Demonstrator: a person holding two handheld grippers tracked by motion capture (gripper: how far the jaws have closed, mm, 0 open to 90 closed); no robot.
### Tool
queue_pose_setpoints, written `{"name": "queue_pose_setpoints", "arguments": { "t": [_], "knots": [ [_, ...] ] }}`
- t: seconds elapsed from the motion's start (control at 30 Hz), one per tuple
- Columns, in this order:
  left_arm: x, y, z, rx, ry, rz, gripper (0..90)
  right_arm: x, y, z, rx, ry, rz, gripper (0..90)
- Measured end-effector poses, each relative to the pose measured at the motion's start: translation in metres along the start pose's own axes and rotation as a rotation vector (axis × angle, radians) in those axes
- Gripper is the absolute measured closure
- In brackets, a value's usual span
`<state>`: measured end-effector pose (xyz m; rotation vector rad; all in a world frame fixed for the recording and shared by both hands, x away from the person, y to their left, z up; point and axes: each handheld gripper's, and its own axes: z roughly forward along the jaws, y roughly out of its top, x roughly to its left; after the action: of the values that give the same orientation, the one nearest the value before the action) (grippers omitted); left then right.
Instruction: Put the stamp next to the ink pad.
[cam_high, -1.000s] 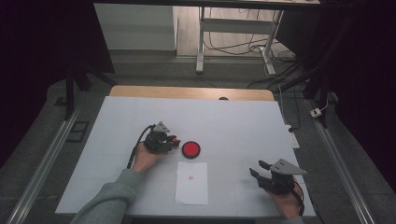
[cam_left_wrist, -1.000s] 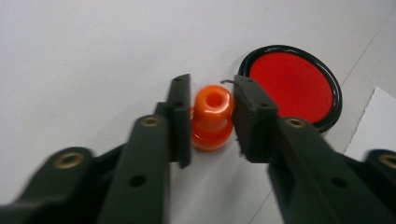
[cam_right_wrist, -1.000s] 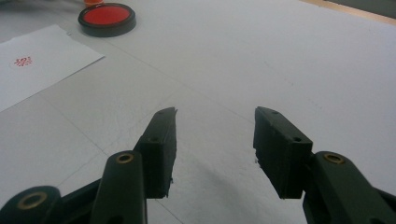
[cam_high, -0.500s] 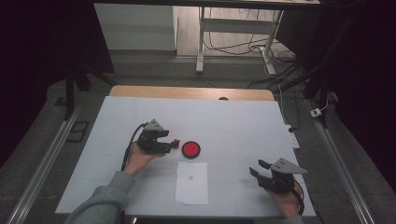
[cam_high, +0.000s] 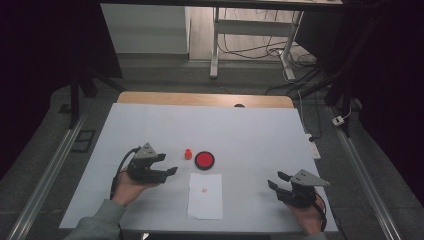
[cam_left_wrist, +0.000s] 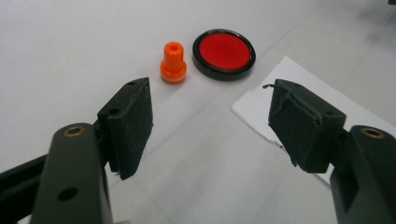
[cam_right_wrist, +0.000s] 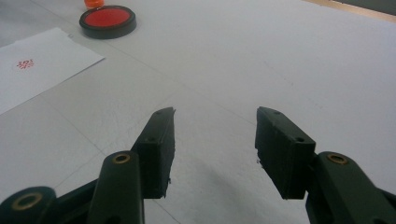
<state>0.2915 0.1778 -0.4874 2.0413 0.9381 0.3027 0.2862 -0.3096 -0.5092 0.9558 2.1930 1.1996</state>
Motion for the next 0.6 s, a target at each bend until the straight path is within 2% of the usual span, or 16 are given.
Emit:
{"name": "queue_pose_setpoints", "arguments": {
  "t": [0.37, 0.6],
  "knots": [
    [0.0, -0.044, -0.037, -0.039, 0.032, -0.036, 32.5, -0.003, 0.003, 0.002, 0.005, 0.015, -0.022, 44.9],
    [0.001, -0.063, -0.045, -0.033, 0.045, -0.047, 32.3, -0.004, 0.004, 0.005, 0.014, 0.02, -0.042, 43.8]
  ]
}}
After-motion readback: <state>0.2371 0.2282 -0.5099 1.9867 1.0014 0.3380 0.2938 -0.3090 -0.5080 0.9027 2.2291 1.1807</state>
